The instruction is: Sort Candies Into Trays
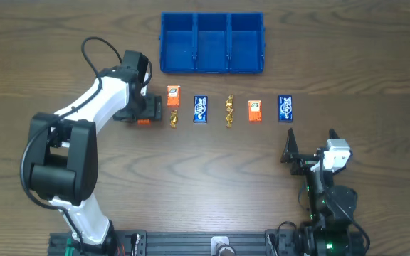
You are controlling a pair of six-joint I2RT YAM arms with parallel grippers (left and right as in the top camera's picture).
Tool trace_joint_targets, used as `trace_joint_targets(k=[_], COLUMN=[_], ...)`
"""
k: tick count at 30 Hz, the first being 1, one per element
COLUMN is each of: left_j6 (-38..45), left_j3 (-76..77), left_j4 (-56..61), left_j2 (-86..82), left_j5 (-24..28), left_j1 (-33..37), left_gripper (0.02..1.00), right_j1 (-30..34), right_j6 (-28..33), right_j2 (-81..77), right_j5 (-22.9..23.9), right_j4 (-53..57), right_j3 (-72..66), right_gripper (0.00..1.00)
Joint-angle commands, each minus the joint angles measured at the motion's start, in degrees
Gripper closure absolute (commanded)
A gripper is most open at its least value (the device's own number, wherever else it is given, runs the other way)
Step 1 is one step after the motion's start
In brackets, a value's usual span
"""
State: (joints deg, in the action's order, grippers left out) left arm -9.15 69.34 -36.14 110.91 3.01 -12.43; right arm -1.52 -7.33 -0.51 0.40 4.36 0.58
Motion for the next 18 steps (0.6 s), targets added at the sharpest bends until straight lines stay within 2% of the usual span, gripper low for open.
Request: trace_joint_targets(k=[1,2,7,10,15,18], left_j6=[-0.76,-0.76,-0.81,-1.31,-3.5,-7.91], left_j3=[0.7,0.7,0.7,0.7,2.54,12.37], left_j4=[0.31,0.33,0.46,0.44,-0.57,-6.27], left_j2=[1.33,1.33,1.49,1.49,1.16,-0.83], left_j5=[-0.7,-0.7,-0.68,-0.66,-0.7,-4.04], left_j1=[0.02,0.02,0.0,-0.04,-1.77,-5.62], left_gripper=[0.321,0.38,0.542,0.689,0.766,0.785], right_j1=[0.15,0.15,0.15,0.15,0.15,0.15], right_j6=[0.35,0.35,0.33,0.33,0.33,0.35], right_j2=[0.35,0.35,0.35,0.35,0.35,0.35], right_j5=[-0.11,-0.11,-0.11,-0.11,-0.11,-0.11], right_j4=[0.33,0.33,0.33,0.33,0.33,0.33], right_j3=[-0.15,-0.15,-0.15,-0.15,-0.15,-0.15], right_gripper=[0.001,0.003,0.001,0.001,0.001,0.003])
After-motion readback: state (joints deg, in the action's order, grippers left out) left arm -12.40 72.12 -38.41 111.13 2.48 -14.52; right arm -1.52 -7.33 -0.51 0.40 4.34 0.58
